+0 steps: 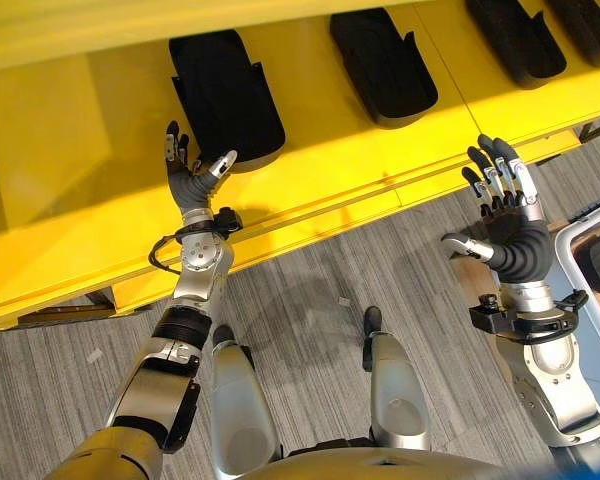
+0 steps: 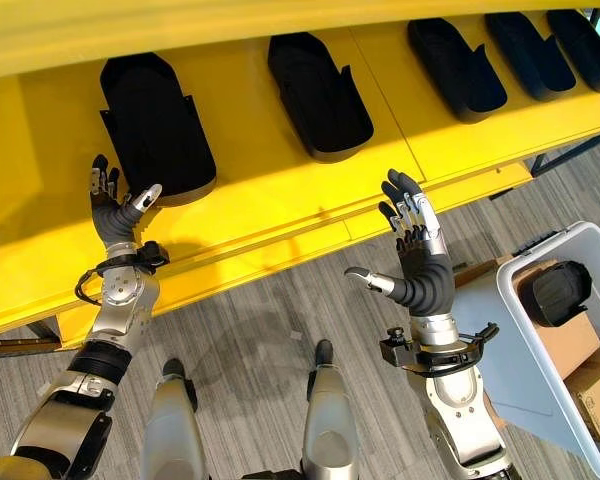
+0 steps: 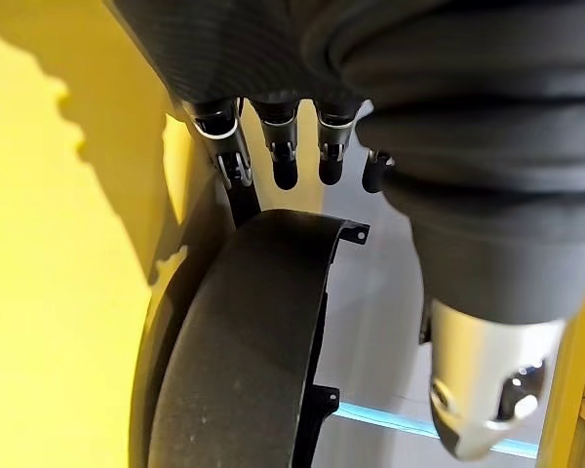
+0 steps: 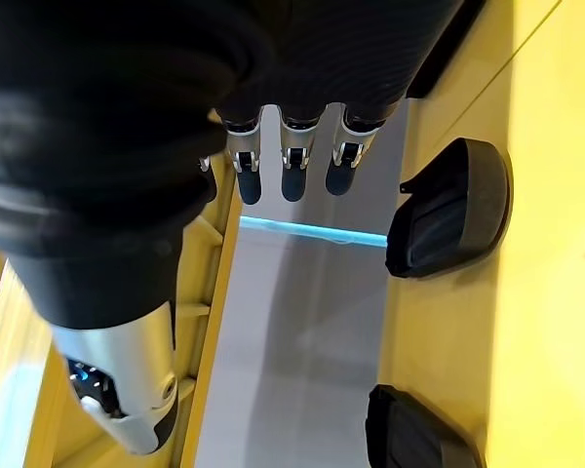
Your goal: Move parts from the plastic box to the shelf.
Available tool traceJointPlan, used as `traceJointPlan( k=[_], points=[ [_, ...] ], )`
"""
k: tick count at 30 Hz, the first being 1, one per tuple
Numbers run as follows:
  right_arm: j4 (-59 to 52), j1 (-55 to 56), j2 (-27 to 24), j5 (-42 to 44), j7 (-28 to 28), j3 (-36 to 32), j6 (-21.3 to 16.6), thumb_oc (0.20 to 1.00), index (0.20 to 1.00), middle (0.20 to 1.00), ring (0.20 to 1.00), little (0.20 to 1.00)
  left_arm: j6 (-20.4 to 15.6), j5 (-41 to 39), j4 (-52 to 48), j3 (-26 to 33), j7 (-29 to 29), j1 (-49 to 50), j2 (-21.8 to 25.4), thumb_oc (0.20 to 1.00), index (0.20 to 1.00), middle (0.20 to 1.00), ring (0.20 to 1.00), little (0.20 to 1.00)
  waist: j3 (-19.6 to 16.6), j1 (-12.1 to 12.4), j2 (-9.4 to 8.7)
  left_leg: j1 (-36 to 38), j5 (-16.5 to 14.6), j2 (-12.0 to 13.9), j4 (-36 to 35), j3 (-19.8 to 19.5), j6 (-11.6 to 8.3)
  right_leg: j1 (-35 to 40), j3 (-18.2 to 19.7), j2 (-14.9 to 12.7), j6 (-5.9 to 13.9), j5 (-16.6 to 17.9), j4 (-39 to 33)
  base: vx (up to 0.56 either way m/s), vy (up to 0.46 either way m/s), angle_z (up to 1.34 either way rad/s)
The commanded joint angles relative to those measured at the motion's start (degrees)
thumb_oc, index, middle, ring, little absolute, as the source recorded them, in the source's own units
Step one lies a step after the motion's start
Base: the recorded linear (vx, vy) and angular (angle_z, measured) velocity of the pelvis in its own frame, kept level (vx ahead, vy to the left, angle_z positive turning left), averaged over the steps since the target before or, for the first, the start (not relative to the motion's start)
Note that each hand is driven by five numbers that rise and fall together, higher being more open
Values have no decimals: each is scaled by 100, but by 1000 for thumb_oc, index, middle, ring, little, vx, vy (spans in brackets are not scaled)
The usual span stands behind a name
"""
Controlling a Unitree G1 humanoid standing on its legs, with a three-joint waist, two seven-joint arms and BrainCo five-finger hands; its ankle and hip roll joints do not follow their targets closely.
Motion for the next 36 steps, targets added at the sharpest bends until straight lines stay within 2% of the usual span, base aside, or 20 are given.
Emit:
traceJointPlan(
  k=[1,19,27,36],
  points=[
    [-443,40,-255,169,17,-254,-362,1000,1000,1000,1000,1000,103,13,113,7,-66,188,-128,1000,1000,1000,1000,1000,-16,-41,-58,69,646,130,-281,-164,-77,-213,127,81,-299,-55,850,0,0,0],
    [-455,163,-266,147,109,-414,-346,1000,1000,1000,1000,1000,39,-40,-320,847,-171,1482,57,1000,1000,1000,1000,1000,81,171,31,13,648,48,-226,-207,-22,-199,96,5,-302,-53,907,0,0,0],
    [-452,204,-246,109,107,-513,-336,1000,1000,1000,1000,1000,90,7,-834,767,-489,2058,36,1000,1000,1000,1000,1000,131,234,70,15,658,11,-237,-213,10,-162,90,-15,-310,-28,880,0,0,0],
    [-153,75,-193,85,192,-514,-233,1000,1000,1000,1000,1000,255,258,-1688,370,-1372,3220,312,1000,1000,1000,1000,1000,75,369,236,288,811,14,-621,-193,30,46,31,-3,-295,21,697,16,-13,0]
  ],
)
